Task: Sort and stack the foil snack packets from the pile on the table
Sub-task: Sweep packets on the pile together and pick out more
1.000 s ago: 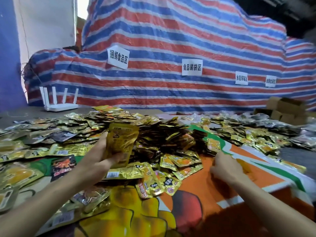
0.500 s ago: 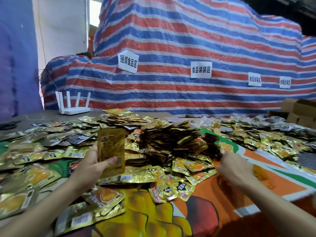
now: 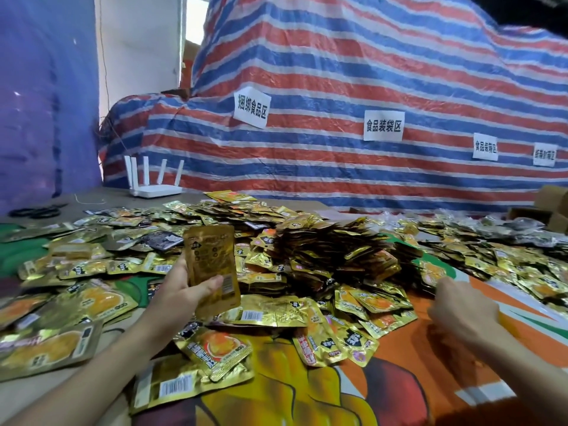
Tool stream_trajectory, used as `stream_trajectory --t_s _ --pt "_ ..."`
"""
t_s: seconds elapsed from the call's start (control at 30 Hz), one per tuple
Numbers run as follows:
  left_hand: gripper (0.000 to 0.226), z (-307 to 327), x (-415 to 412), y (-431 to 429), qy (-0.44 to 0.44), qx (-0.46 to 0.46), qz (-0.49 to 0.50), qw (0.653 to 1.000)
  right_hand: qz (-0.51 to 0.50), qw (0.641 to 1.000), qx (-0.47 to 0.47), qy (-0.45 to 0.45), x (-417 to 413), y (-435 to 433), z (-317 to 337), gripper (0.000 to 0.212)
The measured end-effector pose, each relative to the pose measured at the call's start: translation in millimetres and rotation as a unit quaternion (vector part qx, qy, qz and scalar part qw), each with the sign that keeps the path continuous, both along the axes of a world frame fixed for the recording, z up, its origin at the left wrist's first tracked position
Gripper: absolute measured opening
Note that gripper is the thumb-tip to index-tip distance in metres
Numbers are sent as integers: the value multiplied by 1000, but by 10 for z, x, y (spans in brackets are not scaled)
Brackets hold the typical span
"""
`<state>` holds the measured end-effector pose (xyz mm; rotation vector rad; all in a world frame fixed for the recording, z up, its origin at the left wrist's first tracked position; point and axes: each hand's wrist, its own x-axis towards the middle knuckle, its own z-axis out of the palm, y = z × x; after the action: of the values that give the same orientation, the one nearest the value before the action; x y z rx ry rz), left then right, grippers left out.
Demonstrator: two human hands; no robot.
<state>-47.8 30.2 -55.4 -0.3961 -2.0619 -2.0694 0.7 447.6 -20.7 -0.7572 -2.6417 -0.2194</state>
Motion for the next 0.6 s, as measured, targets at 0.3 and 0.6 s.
stream_trajectory --t_s 0.3,0.6 --pt "32 50 63 36 -6 7 -32 999 61 997 -42 26 -54 -353 195 9" --pt "49 124 128 17 -108 77 -150 980 420 748 -510 65 -222 -1451 186 18"
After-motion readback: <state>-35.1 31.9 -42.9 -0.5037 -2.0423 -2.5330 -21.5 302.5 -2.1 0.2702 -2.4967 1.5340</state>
